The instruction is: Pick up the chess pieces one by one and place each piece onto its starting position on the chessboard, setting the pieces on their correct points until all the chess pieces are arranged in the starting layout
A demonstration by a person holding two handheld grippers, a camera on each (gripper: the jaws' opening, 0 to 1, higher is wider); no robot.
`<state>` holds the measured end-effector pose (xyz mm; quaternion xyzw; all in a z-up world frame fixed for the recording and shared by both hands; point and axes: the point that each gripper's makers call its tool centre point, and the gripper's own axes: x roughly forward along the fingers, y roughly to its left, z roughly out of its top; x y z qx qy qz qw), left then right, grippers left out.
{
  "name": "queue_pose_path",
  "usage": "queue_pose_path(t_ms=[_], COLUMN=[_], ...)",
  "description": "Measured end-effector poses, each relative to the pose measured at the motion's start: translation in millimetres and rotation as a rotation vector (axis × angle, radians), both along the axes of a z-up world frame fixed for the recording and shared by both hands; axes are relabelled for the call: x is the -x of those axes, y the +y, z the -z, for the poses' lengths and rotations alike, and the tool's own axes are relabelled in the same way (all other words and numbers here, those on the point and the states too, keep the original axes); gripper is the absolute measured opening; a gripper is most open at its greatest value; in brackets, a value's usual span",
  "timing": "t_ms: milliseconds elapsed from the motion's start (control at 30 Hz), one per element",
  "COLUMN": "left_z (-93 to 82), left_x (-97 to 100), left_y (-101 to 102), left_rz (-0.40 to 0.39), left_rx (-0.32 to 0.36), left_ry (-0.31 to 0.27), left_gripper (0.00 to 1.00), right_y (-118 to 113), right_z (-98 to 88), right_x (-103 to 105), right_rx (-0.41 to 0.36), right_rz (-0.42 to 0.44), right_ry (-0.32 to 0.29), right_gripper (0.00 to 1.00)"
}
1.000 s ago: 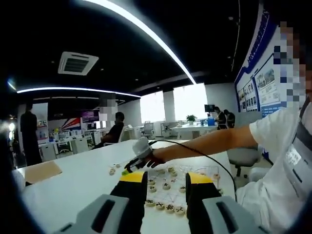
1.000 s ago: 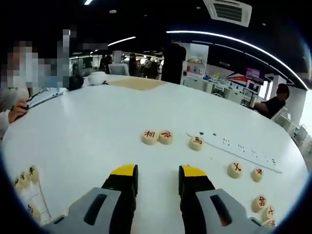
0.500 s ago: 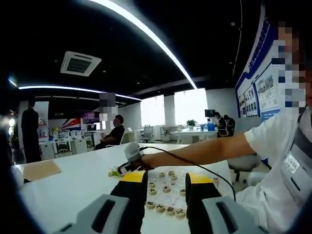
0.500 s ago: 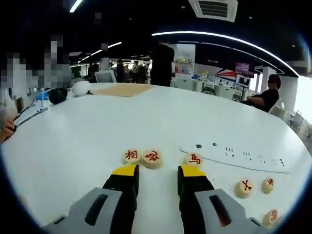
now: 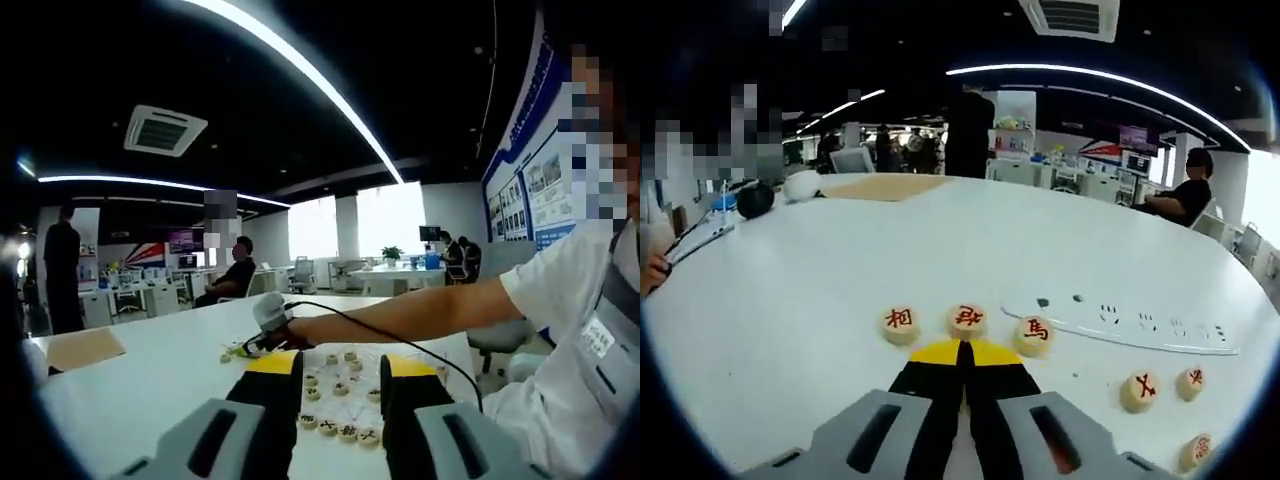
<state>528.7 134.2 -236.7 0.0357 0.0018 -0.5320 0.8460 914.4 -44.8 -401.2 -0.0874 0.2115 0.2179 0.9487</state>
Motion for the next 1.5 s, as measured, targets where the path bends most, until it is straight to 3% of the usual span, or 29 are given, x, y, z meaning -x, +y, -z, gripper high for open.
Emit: queue_pose_path(t_ms=[33, 133, 300, 367, 567, 667, 833, 1133, 1233, 1400, 1467, 1500], left_z=[-0.4, -1.0, -1.3, -0.8, -0.4, 0.3, -1.7, 2.1, 6.4, 10.1, 11.8, 12.1], left_x=[0.3, 0.8, -2.7, -4.2, -5.4, -4.2, -3.1, 1.2, 4.7, 11.5, 13.4, 14.0], left_y=[0, 1, 3, 4, 4, 2, 1, -11, -15, -21, -21, -21], left_rz=[0.000, -0.002, -0.007, -0.008, -0.006, -0.002, -0.003, 0.016, 0.029, 0.051, 0.056, 0.057], left_rx=[0.000, 0.002, 0.007, 0.007, 0.011, 0.007, 0.004, -0.026, -0.047, -0.067, -0.076, -0.076], left_ry=[-0.001, -0.002, -0.001, 0.002, 0.003, 0.002, -0.002, -0.005, -0.003, -0.005, -0.009, -0.009], left_gripper=[0.33, 0.33, 0.33, 0.33, 0.32, 0.32, 0.32, 0.32, 0.32, 0.32, 0.32, 0.32], right_y=[1, 11, 17, 21, 19, 16, 21, -3, -15, -34, -44, -52], right_z=[0.0, 0.4, -2.1, -1.2, -2.5, -11.6, -31.9, -68.3, -81.8, -81.7, -81.2, -79.4], right_x=[0, -2, -13, -18, -14, -5, 49, 176, 205, 264, 290, 299], right_rx=[-0.001, -0.022, -0.019, -0.020, 0.057, 0.041, 0.033, -0.041, -0.083, -0.071, -0.132, -0.126], right_rz=[0.007, -0.006, 0.011, 0.013, -0.042, -0.062, -0.172, -0.297, -0.359, -0.426, -0.447, -0.454], right_ry=[0.004, 0.006, -0.021, -0.027, -0.021, -0.011, -0.002, -0.026, -0.048, -0.064, -0.050, -0.054], right_gripper=[0.08, 0.37, 0.33, 0.20, 0.19, 0.19, 0.19, 0.19, 0.19, 0.19, 0.19, 0.19])
